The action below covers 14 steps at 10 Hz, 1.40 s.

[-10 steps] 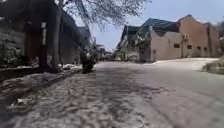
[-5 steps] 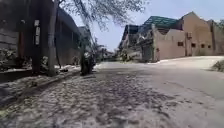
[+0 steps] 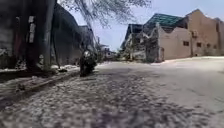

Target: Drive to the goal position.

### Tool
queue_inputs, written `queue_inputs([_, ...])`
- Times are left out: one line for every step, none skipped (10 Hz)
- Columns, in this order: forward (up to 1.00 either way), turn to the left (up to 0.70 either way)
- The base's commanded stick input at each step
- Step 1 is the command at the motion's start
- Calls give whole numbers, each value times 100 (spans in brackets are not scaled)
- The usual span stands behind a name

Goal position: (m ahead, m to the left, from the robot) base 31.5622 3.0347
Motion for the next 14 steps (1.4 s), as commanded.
queue_inputs([100,0])
queue_inputs([100,0])
queue_inputs([100,0])
queue_inputs([100,0])
queue_inputs([100,0])
queue_inputs([100,0])
queue_inputs([100,0])
queue_inputs([100,0])
queue_inputs([100,0])
queue_inputs([100,0])
queue_inputs([100,0])
queue_inputs([100,0])
queue_inputs([100,0])
queue_inputs([100,0])
